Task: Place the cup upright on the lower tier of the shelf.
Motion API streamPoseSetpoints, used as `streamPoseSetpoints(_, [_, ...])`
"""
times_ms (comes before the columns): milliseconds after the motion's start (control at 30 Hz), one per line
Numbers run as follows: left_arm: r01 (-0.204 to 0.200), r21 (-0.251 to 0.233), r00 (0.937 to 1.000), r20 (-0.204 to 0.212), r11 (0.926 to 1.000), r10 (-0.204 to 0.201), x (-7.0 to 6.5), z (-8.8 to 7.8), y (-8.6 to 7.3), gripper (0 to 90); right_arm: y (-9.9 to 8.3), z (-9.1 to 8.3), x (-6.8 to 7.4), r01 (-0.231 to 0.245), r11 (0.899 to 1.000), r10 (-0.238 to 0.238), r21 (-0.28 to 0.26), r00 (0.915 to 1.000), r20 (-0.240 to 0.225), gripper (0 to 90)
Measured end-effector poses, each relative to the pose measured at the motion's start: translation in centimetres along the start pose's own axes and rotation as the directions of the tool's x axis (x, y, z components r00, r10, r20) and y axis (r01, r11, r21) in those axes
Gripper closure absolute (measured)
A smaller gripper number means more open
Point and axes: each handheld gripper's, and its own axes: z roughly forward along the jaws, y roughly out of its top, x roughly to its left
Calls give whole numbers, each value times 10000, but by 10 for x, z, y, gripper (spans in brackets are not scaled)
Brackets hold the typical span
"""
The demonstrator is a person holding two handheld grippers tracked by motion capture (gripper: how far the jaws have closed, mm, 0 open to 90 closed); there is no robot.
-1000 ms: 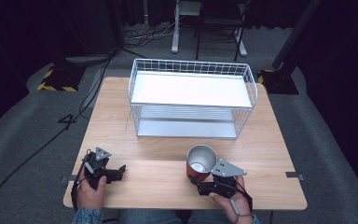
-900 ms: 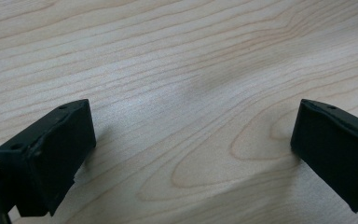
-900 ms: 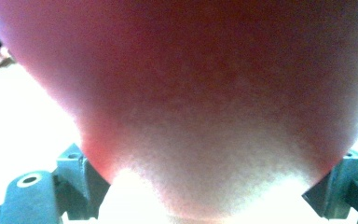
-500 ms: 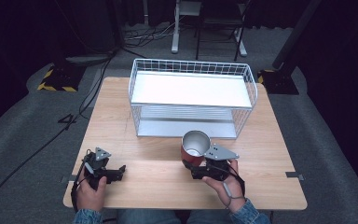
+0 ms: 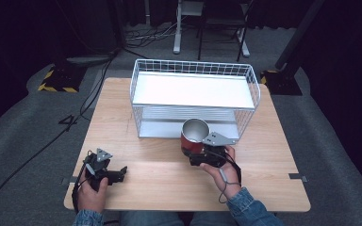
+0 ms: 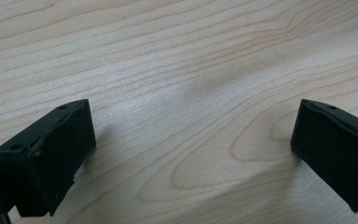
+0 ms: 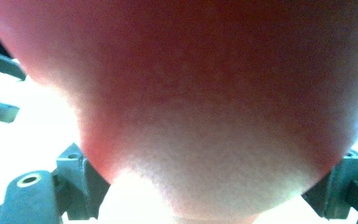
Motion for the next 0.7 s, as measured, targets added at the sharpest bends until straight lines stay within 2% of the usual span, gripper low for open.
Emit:
streamPoseSetpoints(567, [-9, 20, 10000, -21, 10000, 9, 0, 0, 1, 1, 11, 43, -25, -435, 9990, 422, 142, 9960, 783, 169])
streamPoseSetpoints(700, [-9, 19, 10000, -19, 10000, 9, 0, 0, 1, 1, 14, 54, -28, -511, 9987, 512, -36, 9927, 1092, 169])
